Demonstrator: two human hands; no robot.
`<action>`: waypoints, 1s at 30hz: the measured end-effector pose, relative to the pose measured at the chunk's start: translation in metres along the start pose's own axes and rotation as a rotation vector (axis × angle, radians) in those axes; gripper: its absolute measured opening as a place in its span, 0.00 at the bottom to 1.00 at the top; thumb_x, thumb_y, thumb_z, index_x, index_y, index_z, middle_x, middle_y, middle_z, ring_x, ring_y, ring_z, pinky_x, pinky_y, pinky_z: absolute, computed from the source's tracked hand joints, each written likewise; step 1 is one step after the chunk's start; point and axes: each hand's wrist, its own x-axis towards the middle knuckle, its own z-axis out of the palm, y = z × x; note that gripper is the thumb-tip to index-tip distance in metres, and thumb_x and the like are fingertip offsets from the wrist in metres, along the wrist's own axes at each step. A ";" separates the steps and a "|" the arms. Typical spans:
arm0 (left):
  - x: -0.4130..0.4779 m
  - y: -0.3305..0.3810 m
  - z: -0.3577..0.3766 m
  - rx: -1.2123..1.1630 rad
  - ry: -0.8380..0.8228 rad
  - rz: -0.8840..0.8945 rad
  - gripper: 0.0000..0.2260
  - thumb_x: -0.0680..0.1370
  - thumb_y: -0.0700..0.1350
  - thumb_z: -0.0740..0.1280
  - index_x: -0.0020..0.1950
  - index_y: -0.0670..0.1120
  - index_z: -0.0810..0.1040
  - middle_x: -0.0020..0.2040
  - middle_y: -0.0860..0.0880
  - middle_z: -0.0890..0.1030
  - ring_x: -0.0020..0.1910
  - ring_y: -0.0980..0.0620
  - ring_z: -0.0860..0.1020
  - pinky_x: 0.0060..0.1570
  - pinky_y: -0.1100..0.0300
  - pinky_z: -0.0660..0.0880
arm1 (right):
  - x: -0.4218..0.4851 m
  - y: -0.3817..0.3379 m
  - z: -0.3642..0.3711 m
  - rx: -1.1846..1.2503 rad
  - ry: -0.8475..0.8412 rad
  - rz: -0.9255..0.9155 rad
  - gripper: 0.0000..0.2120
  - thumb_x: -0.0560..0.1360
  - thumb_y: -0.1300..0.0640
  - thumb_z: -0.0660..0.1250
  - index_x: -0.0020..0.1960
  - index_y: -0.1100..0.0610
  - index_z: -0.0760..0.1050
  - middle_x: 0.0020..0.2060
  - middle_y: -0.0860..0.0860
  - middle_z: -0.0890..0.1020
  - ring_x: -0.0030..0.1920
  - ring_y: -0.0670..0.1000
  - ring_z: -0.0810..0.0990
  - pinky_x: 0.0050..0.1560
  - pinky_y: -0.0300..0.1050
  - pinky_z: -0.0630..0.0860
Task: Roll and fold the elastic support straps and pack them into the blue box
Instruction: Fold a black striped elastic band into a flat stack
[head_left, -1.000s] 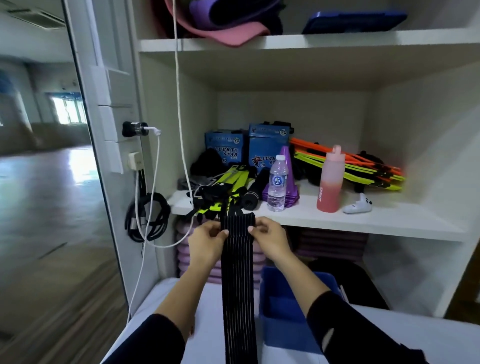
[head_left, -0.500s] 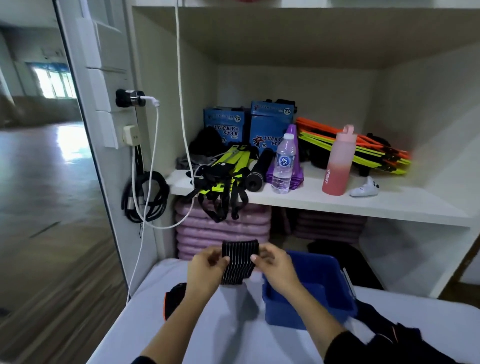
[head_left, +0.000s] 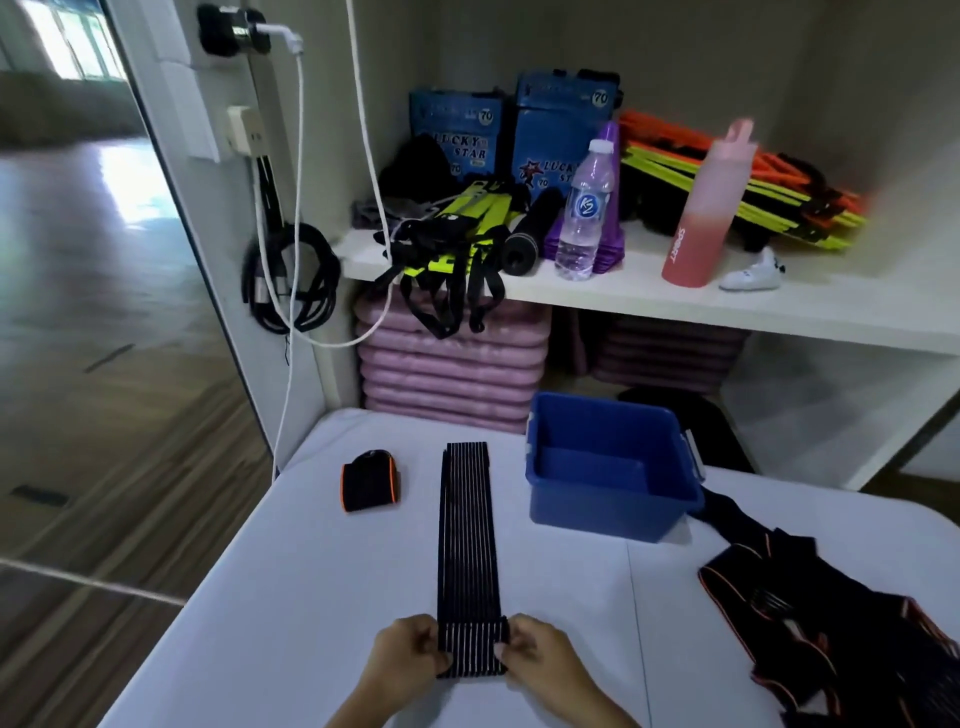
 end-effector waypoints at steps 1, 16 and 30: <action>-0.003 -0.005 0.003 0.025 -0.021 0.000 0.09 0.66 0.39 0.68 0.30 0.49 0.70 0.27 0.54 0.74 0.30 0.57 0.73 0.37 0.66 0.74 | -0.004 0.004 0.002 -0.026 -0.011 0.002 0.07 0.73 0.60 0.68 0.38 0.52 0.74 0.32 0.47 0.79 0.34 0.39 0.77 0.41 0.37 0.76; -0.026 -0.031 0.030 0.308 -0.249 0.027 0.28 0.68 0.32 0.60 0.20 0.63 0.74 0.35 0.61 0.80 0.35 0.69 0.76 0.47 0.75 0.73 | -0.030 0.021 0.001 -0.375 -0.343 -0.028 0.28 0.71 0.72 0.53 0.41 0.43 0.83 0.43 0.43 0.79 0.42 0.39 0.76 0.45 0.26 0.70; 0.027 0.005 0.005 -0.155 0.119 -0.143 0.19 0.74 0.36 0.64 0.65 0.43 0.70 0.57 0.46 0.79 0.55 0.49 0.76 0.55 0.59 0.73 | 0.035 -0.003 0.002 -0.192 -0.012 0.136 0.26 0.77 0.60 0.63 0.72 0.57 0.59 0.67 0.55 0.67 0.64 0.52 0.71 0.56 0.34 0.65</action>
